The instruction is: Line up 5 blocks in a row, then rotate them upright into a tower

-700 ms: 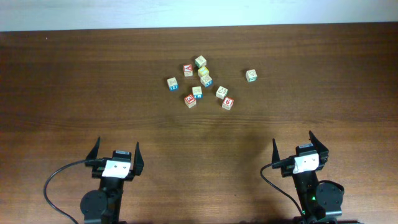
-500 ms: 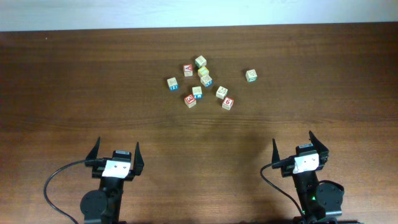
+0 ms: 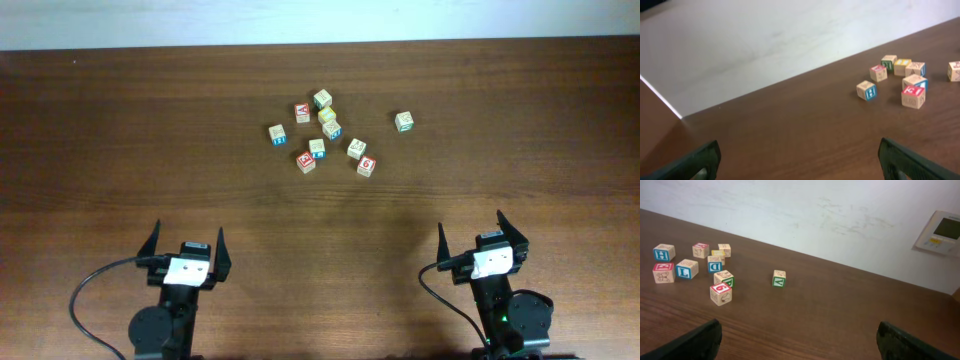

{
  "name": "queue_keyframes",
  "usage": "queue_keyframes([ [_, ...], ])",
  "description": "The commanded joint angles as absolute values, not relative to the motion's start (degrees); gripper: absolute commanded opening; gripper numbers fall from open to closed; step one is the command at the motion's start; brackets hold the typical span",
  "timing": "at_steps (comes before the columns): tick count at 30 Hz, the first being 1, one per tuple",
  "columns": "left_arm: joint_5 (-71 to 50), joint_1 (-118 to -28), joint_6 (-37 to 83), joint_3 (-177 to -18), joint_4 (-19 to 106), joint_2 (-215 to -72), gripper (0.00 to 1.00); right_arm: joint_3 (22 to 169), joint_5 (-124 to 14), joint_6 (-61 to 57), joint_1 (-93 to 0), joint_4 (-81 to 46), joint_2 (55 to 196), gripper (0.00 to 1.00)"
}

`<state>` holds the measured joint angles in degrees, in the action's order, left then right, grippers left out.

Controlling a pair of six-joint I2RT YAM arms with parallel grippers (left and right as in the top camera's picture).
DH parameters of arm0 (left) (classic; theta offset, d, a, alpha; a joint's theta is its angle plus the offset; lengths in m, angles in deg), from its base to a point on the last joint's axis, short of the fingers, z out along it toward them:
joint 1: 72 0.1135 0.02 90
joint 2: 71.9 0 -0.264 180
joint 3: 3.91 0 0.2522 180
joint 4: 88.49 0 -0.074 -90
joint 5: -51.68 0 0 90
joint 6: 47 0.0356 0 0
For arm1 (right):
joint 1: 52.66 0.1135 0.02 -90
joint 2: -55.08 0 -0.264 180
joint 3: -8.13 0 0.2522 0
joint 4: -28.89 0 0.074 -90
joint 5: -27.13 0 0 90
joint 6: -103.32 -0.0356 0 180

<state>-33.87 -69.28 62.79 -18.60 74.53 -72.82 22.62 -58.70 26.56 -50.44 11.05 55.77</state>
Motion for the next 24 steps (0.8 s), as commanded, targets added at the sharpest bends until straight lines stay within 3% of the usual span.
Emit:
queue_keyframes([
  [1, -33.65, -68.84, 63.47, -18.18, 75.6, -72.19, 0.99, 22.21, -58.29, 25.73, -50.81, 12.72, 55.45, 0.98],
  [16, -33.24, -68.84, 63.21, -18.18, 73.98, -72.19, 0.99, 22.21, -55.05, 24.61, -50.81, 14.27, 55.45, 0.98],
  [24, -33.21, -68.84, 60.19, -18.4, 81.11, -73.63, 0.99, 24.59, -52.91, 24.42, -50.81, 14.94, 55.77, 0.98],
])
